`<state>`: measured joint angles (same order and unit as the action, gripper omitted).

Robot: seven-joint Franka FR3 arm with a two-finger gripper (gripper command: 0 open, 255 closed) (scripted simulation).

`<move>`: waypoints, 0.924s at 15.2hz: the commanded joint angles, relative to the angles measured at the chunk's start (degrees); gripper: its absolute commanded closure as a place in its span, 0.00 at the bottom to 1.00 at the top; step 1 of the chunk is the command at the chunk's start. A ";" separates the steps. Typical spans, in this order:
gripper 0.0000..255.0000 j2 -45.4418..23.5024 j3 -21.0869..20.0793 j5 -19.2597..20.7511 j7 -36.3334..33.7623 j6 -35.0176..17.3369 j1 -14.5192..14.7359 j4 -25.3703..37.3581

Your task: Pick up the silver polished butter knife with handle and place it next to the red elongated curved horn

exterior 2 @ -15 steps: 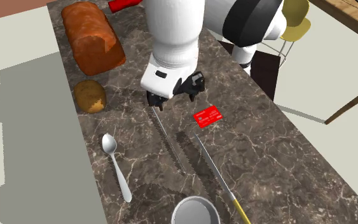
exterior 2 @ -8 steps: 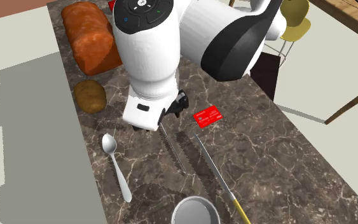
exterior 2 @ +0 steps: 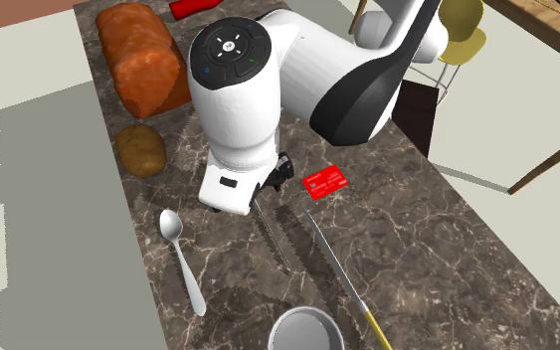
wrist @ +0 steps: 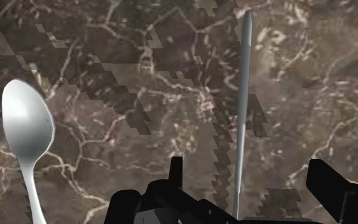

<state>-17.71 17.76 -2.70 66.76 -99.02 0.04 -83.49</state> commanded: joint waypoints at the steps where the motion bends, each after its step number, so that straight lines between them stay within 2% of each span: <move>1: 0.00 0.08 0.01 0.02 0.01 -0.15 0.01 -0.21; 5: 0.00 0.07 0.01 0.02 0.01 -0.14 0.01 -0.19; 6: 1.00 0.07 0.01 0.02 0.01 -0.14 0.01 -0.19; 14: 1.00 0.07 0.01 0.02 0.01 -0.14 0.01 -0.20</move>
<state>-17.64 17.77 -2.68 66.77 -99.16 0.05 -83.69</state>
